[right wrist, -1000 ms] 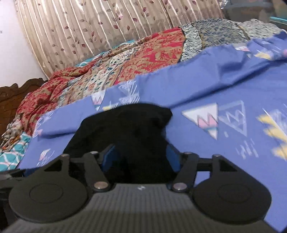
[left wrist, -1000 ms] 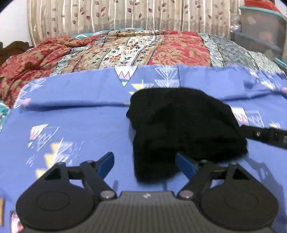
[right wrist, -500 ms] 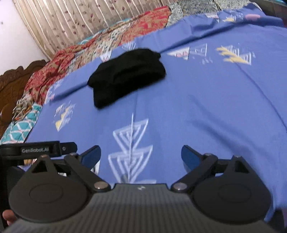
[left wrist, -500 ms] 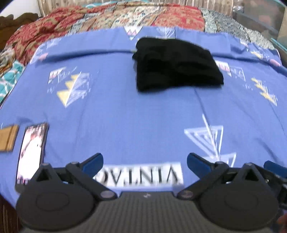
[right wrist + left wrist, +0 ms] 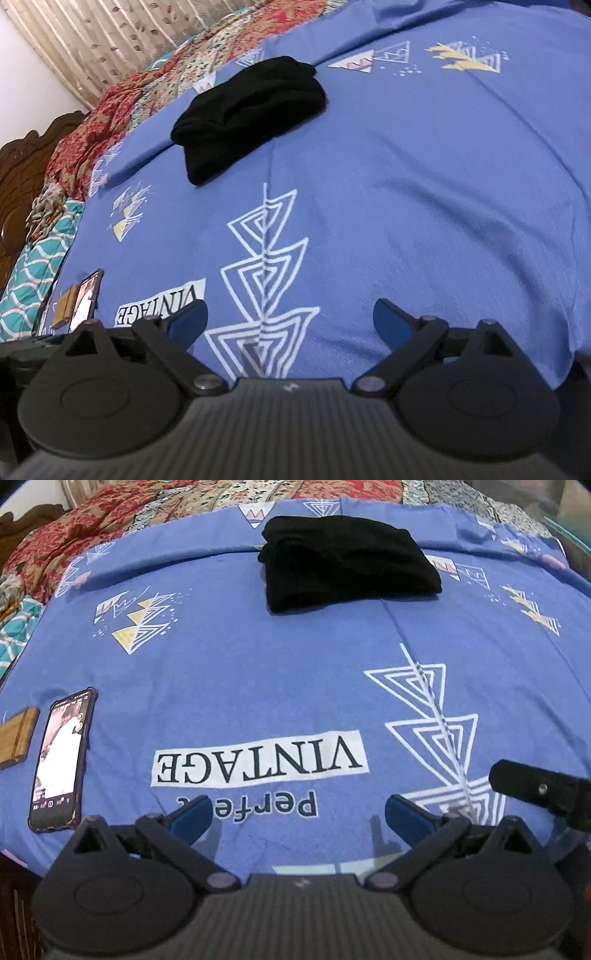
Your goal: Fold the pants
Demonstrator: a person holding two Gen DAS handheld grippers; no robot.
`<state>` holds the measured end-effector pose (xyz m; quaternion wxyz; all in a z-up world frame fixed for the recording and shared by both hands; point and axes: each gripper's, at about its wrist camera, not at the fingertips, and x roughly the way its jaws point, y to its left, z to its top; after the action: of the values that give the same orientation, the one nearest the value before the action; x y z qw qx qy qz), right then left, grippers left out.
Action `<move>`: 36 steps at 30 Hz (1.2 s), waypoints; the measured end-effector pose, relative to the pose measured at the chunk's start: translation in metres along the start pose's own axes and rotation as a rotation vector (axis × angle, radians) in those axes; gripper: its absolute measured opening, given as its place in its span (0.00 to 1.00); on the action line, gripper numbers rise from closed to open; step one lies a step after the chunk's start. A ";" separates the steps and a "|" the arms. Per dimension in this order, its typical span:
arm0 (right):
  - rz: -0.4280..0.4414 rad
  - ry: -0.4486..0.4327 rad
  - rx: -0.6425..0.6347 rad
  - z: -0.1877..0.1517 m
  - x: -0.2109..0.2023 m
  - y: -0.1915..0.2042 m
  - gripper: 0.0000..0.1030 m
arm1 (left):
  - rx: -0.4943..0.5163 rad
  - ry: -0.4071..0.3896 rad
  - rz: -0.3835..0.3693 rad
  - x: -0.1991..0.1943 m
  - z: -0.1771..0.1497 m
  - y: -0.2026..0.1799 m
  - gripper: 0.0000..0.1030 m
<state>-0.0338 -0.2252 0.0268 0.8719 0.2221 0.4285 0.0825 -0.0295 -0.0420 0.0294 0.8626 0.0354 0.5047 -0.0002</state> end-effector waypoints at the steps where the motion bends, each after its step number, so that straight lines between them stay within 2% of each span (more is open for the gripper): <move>1: -0.002 -0.002 0.004 -0.001 -0.001 -0.002 0.95 | 0.001 -0.002 -0.004 0.000 0.000 -0.001 1.00; 12: -0.015 0.008 0.009 0.001 0.000 -0.010 0.95 | 0.003 0.004 0.002 0.003 0.004 -0.001 1.00; 20: 0.012 0.014 0.030 0.002 0.001 -0.015 1.00 | -0.009 0.068 0.011 0.015 0.002 0.001 1.00; 27: 0.023 0.014 0.038 0.003 0.000 -0.018 1.00 | -0.023 0.101 0.049 0.025 0.000 0.007 1.00; 36: 0.024 0.012 0.041 0.006 -0.002 -0.021 1.00 | -0.038 0.123 0.047 0.030 -0.002 0.010 1.00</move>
<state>-0.0312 -0.2462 0.0218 0.8636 0.2444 0.4327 0.0855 -0.0161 -0.0306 0.0034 0.8303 0.0308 0.5555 0.0319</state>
